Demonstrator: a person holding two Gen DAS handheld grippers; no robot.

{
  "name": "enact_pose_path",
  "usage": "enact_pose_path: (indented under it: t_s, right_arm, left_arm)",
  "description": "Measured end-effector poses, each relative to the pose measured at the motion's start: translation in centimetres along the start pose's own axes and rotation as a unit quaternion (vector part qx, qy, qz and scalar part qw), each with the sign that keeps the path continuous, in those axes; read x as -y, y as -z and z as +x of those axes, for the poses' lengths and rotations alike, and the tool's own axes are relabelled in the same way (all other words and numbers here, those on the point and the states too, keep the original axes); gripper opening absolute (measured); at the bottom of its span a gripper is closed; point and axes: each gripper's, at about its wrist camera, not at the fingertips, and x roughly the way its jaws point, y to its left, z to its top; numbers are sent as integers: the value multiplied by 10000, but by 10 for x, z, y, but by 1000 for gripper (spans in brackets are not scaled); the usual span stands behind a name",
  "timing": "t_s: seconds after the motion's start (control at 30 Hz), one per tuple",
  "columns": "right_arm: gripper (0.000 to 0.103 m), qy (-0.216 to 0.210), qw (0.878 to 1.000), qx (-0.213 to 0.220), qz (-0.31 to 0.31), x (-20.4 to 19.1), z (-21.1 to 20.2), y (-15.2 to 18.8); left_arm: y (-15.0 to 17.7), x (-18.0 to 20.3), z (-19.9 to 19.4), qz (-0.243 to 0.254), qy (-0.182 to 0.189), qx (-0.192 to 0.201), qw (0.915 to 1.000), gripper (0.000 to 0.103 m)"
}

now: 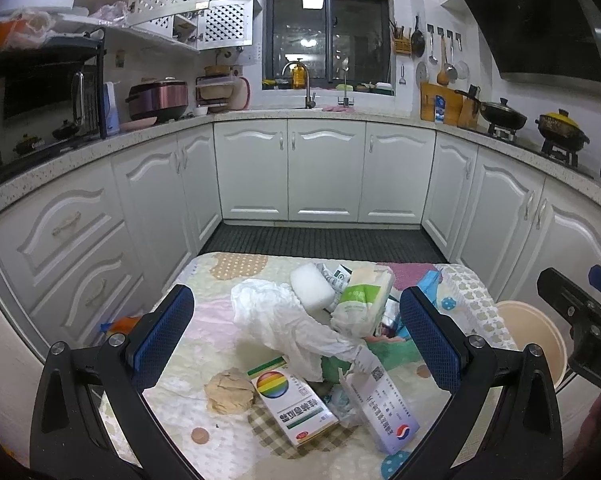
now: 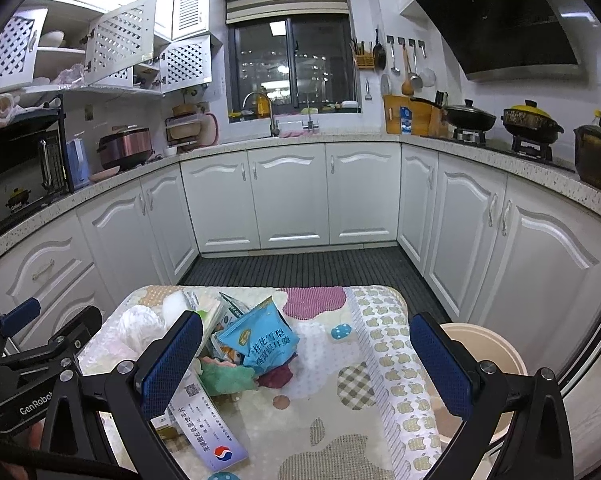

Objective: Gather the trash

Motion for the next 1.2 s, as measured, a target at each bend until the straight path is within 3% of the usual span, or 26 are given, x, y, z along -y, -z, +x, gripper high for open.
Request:
enact_pose_path:
  t_s: [1.2]
  right_arm:
    - [103,-3,10000,26,-5,-1,-1,0]
  left_arm:
    - [0,4,-3,0,0,171,9999,102]
